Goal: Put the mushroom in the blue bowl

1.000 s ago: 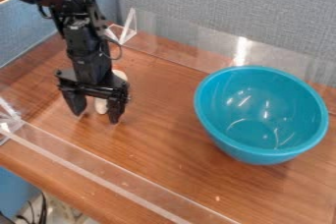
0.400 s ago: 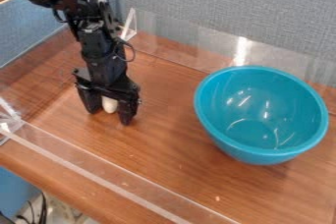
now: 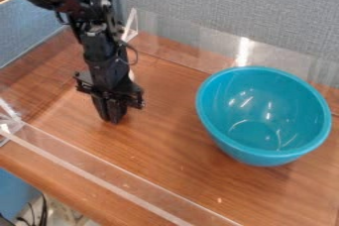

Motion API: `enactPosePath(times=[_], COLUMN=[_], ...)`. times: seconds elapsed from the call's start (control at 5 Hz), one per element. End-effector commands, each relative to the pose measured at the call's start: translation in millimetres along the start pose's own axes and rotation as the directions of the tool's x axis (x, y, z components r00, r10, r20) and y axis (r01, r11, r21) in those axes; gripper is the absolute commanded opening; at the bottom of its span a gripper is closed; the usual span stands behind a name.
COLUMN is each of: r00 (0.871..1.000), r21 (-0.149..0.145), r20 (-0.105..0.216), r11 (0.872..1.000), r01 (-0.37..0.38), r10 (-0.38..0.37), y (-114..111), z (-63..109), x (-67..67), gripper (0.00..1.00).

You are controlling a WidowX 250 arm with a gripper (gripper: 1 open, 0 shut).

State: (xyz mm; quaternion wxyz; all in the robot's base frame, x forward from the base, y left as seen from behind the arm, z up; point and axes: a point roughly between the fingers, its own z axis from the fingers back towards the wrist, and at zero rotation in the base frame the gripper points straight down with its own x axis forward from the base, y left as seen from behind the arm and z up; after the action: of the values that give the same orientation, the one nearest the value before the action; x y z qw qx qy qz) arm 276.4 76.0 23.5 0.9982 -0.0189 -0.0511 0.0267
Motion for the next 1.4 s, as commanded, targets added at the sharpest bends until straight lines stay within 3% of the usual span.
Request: enactPosePath(times=[0.0, 0.6, 0.8, 1.2], r00=[0.998, 0.996, 0.996, 0.996], r21=[0.011, 0.004, 0.006, 0.016], r20=[0.068, 0.083, 0.085, 0.079], r11=[1.0, 0.999, 1.0, 0.999], r01=[0.013, 0.044, 0.01, -0.038], r10=[-0.014, -0.044, -0.011, 0.036], y=[-2, -12, -9, -8], z=[27.4, 62.2, 58.2, 47.8], x=[2.2, -32.9, -32.5, -25.6], gripper=[0.0, 0.0, 1.0, 1.0])
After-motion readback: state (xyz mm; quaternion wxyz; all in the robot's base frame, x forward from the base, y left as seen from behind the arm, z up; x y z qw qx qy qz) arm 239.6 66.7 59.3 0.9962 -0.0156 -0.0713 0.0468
